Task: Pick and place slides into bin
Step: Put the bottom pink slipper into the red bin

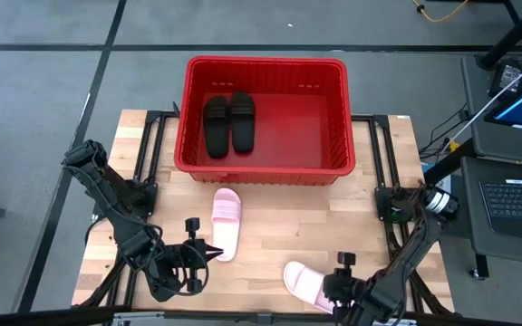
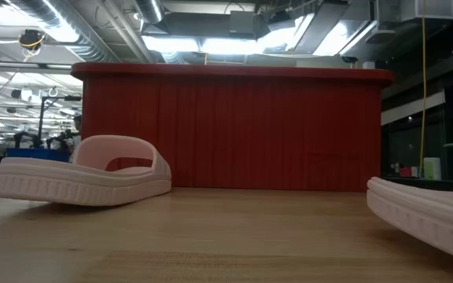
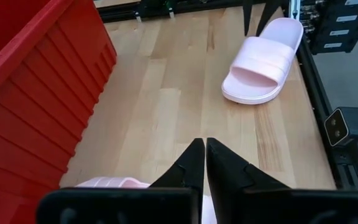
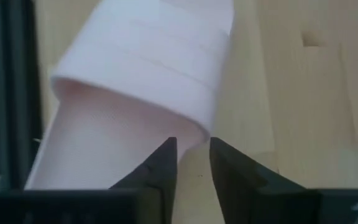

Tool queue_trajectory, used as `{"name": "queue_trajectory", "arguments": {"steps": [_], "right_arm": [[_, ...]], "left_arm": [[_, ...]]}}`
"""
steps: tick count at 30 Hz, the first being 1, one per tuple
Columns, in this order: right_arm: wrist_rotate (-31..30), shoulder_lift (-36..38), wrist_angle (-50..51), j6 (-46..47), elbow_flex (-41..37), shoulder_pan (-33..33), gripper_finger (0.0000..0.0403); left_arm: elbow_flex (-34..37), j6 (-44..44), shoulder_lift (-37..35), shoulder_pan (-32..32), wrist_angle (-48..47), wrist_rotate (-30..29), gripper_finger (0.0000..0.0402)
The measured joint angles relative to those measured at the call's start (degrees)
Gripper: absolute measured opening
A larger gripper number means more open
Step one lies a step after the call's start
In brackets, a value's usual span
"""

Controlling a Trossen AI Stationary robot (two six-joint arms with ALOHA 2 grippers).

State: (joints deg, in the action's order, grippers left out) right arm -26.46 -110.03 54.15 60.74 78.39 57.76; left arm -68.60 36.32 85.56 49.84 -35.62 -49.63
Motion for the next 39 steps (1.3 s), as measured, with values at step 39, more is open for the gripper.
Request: {"name": "queue_trajectory", "arguments": {"steps": [39], "right_arm": [[-4.0, -0.9, -3.6, -11.7, 0.0, -0.7, 0.0147]], "left_arm": [[0.0, 0.0, 0.0, -0.1, -0.1, -3.3, 0.0043]]}}
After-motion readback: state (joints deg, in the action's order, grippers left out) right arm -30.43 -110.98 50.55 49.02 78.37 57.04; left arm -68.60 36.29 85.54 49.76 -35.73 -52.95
